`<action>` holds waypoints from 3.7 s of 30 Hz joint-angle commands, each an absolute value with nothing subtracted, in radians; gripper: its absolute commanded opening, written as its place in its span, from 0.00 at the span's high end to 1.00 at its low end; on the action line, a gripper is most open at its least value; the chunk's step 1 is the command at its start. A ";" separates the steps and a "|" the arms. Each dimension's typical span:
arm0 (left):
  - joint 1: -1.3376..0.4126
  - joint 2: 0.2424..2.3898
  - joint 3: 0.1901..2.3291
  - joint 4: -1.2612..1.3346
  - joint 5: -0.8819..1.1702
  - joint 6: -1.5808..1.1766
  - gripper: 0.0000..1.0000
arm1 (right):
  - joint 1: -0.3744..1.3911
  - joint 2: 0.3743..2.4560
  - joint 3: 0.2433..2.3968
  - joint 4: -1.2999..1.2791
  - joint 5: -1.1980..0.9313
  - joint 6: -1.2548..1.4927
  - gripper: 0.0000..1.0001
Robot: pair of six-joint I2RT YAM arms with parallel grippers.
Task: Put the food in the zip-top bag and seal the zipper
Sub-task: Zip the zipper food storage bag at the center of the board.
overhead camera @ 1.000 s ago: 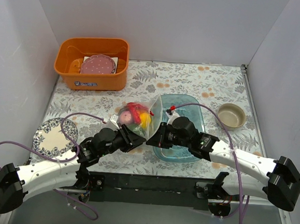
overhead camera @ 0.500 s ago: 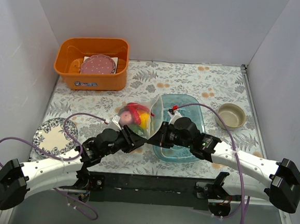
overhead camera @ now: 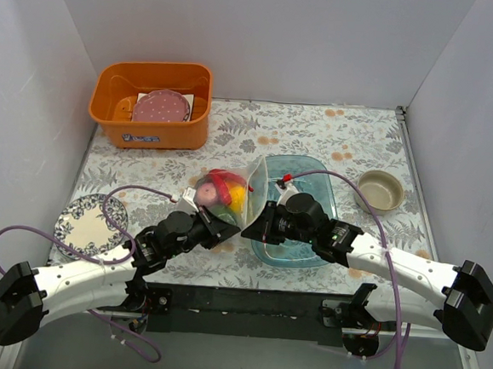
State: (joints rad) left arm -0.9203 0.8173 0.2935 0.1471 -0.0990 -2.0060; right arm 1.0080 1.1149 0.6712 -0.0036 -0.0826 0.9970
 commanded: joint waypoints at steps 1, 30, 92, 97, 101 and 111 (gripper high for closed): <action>-0.923 0.813 0.336 0.147 -0.130 -2.281 1.00 | 1.009 1.118 0.681 0.029 -0.088 0.999 0.99; -0.923 0.745 0.236 0.025 0.032 -2.261 1.00 | 0.933 1.152 0.779 -0.009 0.021 0.919 0.99; -0.925 0.712 0.281 0.092 -0.046 -2.215 0.60 | 1.088 1.103 0.643 -0.057 0.038 1.042 0.66; -0.925 0.706 0.272 0.092 -0.043 -2.217 0.60 | 1.089 1.094 0.585 0.067 0.009 1.071 0.64; -0.925 0.710 0.268 0.095 -0.041 -2.215 0.60 | 1.086 1.086 0.577 0.093 0.011 1.074 0.69; -0.925 0.692 0.253 0.098 -0.031 -2.227 0.59 | 1.080 1.057 0.566 0.107 0.023 1.087 0.99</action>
State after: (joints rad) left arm -0.9203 0.7181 0.2577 0.0978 -0.0406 -2.0083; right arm 1.0809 1.0832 0.5739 0.0502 0.0162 1.0733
